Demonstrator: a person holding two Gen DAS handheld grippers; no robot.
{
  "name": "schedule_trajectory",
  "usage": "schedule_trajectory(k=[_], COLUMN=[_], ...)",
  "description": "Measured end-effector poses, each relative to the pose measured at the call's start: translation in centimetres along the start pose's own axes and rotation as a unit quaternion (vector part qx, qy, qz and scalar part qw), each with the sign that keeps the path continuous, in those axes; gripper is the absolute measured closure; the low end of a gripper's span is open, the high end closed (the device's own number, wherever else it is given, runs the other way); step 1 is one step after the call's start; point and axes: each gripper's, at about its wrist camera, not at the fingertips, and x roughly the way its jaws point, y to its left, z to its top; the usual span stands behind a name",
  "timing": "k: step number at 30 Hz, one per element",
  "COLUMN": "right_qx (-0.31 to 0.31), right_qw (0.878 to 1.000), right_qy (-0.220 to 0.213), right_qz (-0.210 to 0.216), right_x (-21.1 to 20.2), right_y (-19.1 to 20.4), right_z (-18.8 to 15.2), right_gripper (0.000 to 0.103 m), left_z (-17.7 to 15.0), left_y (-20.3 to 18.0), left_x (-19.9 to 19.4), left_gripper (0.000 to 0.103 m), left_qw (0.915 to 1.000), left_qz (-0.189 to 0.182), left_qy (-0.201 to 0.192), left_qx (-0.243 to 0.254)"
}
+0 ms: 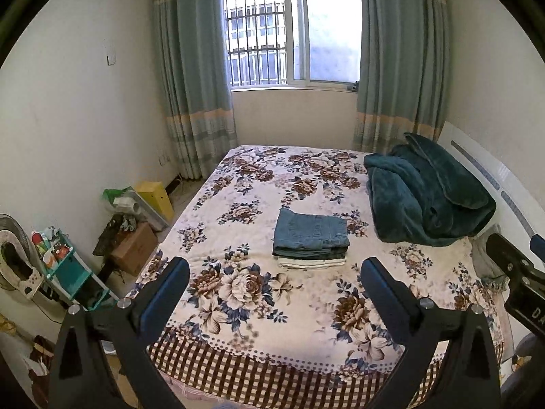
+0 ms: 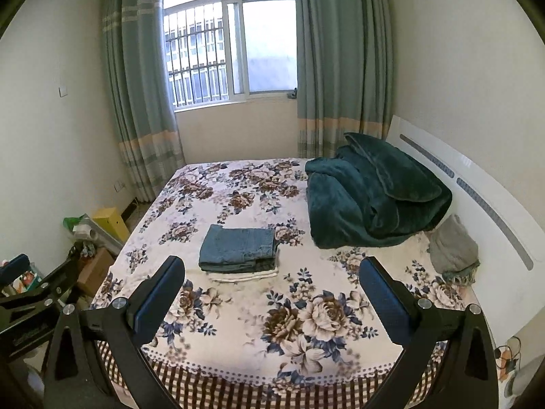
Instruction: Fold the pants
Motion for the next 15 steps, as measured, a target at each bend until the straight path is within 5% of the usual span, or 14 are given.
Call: schedule_trajectory(k=[15], right_qx=[0.003], right_qw=[1.000], right_qy=[0.011], right_qz=[0.004], right_x=[0.59], right_y=[0.31], right_z=[-0.26], right_gripper=[0.000], left_z=[0.12], left_y=[0.35], left_x=[-0.46], left_gripper=[0.000], left_qw=[1.0000], left_qz=[0.006], left_qy=[0.002], left_qx=[0.001])
